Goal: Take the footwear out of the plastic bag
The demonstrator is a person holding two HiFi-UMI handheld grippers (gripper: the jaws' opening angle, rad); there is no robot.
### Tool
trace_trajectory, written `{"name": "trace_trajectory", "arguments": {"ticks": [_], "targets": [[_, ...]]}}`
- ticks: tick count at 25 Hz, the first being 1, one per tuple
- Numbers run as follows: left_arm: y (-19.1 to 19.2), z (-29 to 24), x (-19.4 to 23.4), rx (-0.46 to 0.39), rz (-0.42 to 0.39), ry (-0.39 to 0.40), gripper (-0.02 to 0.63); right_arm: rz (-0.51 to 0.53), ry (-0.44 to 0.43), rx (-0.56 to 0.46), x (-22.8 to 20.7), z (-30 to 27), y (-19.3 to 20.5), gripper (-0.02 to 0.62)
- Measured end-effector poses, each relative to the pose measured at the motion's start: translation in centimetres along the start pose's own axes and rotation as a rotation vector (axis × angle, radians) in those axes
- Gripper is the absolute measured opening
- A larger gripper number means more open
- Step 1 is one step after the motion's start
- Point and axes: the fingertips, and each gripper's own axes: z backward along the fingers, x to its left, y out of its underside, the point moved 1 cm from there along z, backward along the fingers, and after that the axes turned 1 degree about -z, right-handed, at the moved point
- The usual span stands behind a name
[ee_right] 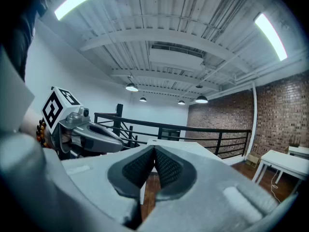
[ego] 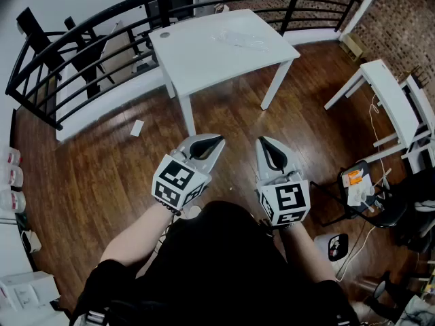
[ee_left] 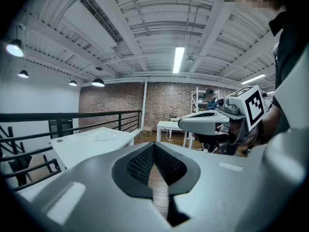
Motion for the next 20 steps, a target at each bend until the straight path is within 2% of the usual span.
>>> {"name": "trace_trajectory", "arguments": {"ticks": [13, 20], "targets": [[0.7, 4.0, 6.3, -0.015, -0.003, 0.026, 0.014, 0.015, 0.017, 0.009, 5.3, -5.7, -1.6, -0.009], [1.4, 4.6, 7.9, -0.026, 0.028, 0.024, 0.015, 0.043, -0.004, 0.043, 6.9, -7.3, -1.4, -0.008]]}}
